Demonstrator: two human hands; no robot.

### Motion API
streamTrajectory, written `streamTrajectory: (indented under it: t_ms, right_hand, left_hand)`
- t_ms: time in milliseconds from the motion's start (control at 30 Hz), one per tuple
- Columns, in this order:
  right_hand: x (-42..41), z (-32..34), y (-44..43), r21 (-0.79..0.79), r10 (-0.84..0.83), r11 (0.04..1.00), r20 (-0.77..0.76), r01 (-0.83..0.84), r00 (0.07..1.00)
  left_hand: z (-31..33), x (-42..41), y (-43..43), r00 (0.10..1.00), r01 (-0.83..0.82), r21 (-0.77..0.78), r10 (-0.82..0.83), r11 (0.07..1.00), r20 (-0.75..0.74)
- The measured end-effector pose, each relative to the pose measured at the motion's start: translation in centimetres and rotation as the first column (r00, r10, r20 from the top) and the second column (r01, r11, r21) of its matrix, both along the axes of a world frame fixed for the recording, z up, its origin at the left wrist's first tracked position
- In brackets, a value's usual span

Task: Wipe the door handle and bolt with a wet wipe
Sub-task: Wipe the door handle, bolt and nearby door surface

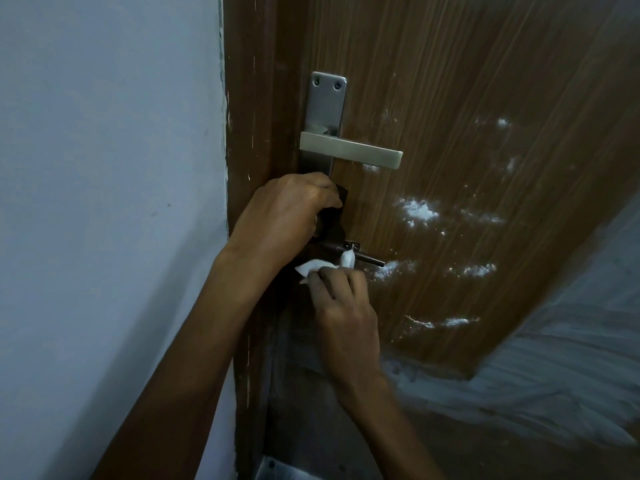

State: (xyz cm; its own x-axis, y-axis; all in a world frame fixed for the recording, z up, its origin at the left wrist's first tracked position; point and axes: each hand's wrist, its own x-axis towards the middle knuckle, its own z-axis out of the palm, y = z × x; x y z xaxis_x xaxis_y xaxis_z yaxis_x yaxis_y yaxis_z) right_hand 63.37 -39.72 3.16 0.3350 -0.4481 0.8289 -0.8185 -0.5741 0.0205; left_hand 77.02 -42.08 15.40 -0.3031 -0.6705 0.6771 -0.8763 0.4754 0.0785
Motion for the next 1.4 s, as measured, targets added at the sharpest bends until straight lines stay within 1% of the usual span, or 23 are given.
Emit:
streamTrajectory:
  t_ms: [100, 167, 267, 333, 400, 467, 567, 667, 733, 833, 1000, 1067, 1133, 1267, 1333, 1400]
  right_hand:
    - [0.8, 2.2, -0.3, -0.067, -0.017, 0.998, 0.083, 0.023, 0.996]
    - [1.0, 2.5, -1.5, -0.061, -0.046, 0.997, 0.087, 0.052, 0.995]
    - [0.7, 0.3, -2.3, 0.028, -0.077, 0.997, 0.007, 0.077, 0.997]
    - [0.1, -1.8, -1.9, 0.147, -0.107, 0.984, 0.020, 0.102, 0.994]
    - [-0.5, -3.5, -1.2, 0.241, -0.103, 0.967, 0.080, 0.081, 0.991]
    - [-0.6, -4.7, -0.4, 0.259, -0.046, 0.966, 0.149, 0.006, 0.988]
    - [0.2, -4.6, 0.1, 0.248, -0.002, 0.966, 0.275, -0.069, 0.961]
    - [1.4, -3.1, -0.8, 0.198, -0.009, 0.977, 0.408, -0.079, 0.913]
    - [2.4, -2.2, -1.7, 0.177, 0.004, 0.980, 0.449, -0.093, 0.893]
    - [3.3, -2.7, -2.9, 0.212, -0.007, 0.973, 0.427, -0.093, 0.904]
    - [3.3, -4.9, -3.1, 0.336, -0.049, 0.939, 0.335, -0.071, 0.941]
    - [2.9, -5.5, -2.3, 0.390, -0.062, 0.917, 0.344, -0.083, 0.937]
    - [2.3, -5.3, -1.7, 0.370, -0.053, 0.923, 0.391, -0.104, 0.919]
    - [2.4, -2.6, -2.3, 0.230, -0.026, 0.969, 0.470, -0.094, 0.883]
    - [2.8, -2.2, -3.0, 0.233, -0.025, 0.969, 0.424, -0.082, 0.905]
    - [3.2, -3.2, -3.4, 0.275, -0.032, 0.960, 0.316, -0.059, 0.948]
  left_hand:
    - [0.1, 0.0, -0.1, 1.000, -0.008, -0.002, 0.008, 1.000, 0.009]
    - [0.1, 0.0, -0.2, 1.000, -0.006, -0.011, 0.006, 1.000, 0.010]
    - [-0.1, 0.1, -0.1, 1.000, 0.007, -0.007, -0.007, 1.000, -0.009]
    - [-0.1, 0.1, -0.1, 1.000, 0.011, -0.009, -0.011, 1.000, -0.014]
    - [-0.1, 0.2, -0.1, 1.000, 0.027, -0.008, -0.027, 1.000, -0.014]
    - [-0.1, 0.4, -0.3, 0.999, 0.038, -0.003, -0.038, 0.999, -0.012]
    - [-0.2, 0.5, -0.4, 0.999, 0.046, 0.005, -0.046, 0.999, -0.017]
    - [-0.1, 0.4, -0.3, 0.999, 0.032, 0.007, -0.032, 0.999, -0.020]
    - [0.0, 0.3, -0.2, 1.000, 0.021, 0.011, -0.021, 1.000, -0.022]
    - [0.0, 0.3, -0.2, 0.999, 0.028, 0.016, -0.027, 0.999, -0.020]
    - [-0.1, 0.4, -0.4, 0.999, 0.043, 0.014, -0.043, 0.999, -0.031]
    - [-0.2, 0.4, -0.4, 0.998, 0.044, 0.000, -0.044, 0.999, -0.040]
    - [-0.2, 0.3, -0.4, 0.998, 0.035, -0.010, -0.036, 0.999, -0.053]
    - [-0.2, 0.2, -0.5, 0.997, 0.020, -0.023, -0.022, 1.000, -0.079]
    - [-0.2, 0.1, -0.5, 0.996, 0.020, -0.020, -0.022, 1.000, -0.089]
    - [-0.3, 0.1, -0.5, 0.995, 0.017, -0.018, -0.019, 1.000, -0.096]
